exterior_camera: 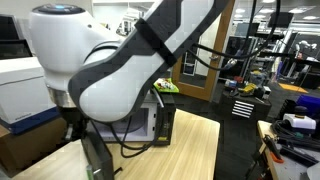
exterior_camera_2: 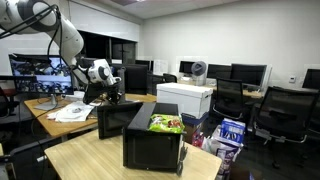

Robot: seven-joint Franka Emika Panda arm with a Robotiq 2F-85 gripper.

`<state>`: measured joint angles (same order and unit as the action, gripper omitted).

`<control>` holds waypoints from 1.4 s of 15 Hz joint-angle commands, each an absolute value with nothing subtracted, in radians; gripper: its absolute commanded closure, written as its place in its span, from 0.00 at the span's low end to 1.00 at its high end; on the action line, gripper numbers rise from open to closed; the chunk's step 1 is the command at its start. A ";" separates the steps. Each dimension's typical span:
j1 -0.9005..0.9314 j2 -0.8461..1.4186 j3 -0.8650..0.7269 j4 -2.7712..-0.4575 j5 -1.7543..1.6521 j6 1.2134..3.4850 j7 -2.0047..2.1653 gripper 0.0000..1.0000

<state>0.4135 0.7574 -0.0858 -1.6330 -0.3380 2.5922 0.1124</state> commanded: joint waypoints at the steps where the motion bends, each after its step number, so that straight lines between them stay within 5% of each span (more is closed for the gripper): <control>1: 0.365 0.681 -0.079 -1.763 -0.335 2.550 0.131 0.98; 21: 0.351 0.646 -0.314 -1.822 -0.556 2.608 0.356 0.98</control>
<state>0.3318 0.6741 -0.2302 -1.7735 -0.4717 2.5972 0.2685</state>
